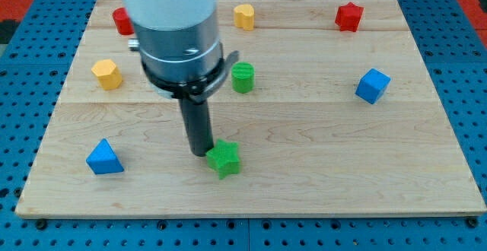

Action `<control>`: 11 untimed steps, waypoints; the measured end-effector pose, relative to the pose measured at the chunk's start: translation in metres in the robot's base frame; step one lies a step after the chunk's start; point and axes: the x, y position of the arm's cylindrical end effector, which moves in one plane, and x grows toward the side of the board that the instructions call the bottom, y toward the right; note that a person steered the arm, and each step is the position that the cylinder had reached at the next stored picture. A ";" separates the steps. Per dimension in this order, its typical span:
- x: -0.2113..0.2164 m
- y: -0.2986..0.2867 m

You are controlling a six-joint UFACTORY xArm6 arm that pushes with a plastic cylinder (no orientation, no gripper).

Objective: Move the green circle to the bottom right

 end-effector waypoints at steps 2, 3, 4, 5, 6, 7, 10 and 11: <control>-0.009 0.026; -0.047 -0.005; -0.114 0.000; -0.134 0.000; -0.149 0.095; -0.148 0.117; -0.051 0.249; -0.044 0.227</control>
